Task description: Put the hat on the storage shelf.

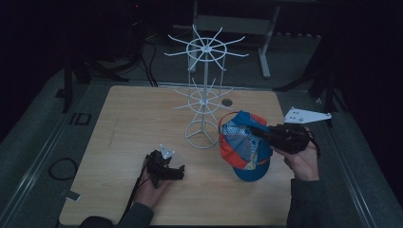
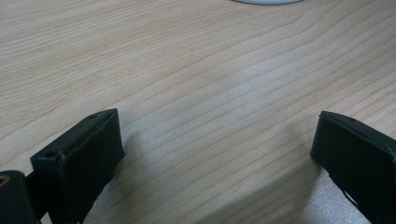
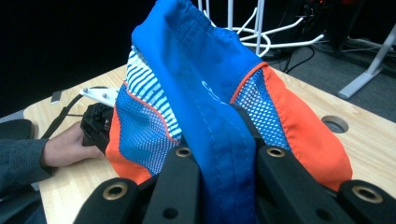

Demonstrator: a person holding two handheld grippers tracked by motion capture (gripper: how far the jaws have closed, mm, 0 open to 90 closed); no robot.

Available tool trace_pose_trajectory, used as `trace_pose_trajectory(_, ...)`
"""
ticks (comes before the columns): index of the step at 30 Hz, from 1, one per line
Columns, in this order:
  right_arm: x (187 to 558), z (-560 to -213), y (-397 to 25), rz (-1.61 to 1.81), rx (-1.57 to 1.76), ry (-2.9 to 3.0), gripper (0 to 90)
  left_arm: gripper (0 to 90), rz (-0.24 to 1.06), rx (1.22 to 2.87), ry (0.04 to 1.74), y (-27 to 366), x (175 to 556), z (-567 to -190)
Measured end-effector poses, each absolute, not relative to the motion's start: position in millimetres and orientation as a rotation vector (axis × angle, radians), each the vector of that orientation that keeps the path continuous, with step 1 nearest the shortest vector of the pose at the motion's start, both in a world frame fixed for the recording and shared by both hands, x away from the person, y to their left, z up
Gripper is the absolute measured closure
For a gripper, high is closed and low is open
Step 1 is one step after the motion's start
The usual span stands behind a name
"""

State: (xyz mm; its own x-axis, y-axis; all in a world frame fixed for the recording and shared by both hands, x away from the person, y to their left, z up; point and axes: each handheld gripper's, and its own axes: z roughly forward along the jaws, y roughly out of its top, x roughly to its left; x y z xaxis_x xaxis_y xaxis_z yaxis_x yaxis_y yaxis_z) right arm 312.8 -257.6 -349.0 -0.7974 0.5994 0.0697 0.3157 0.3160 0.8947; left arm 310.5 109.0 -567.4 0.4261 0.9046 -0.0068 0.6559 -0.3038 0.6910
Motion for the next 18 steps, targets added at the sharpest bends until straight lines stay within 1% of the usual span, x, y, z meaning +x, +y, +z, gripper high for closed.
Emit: trace_pose_trajectory(18, 316, -336, -268, 1.511, 0.837, 2.264, 83.5, 2.6, 0.519, 2.063, 1.312, 109, 311, -567)
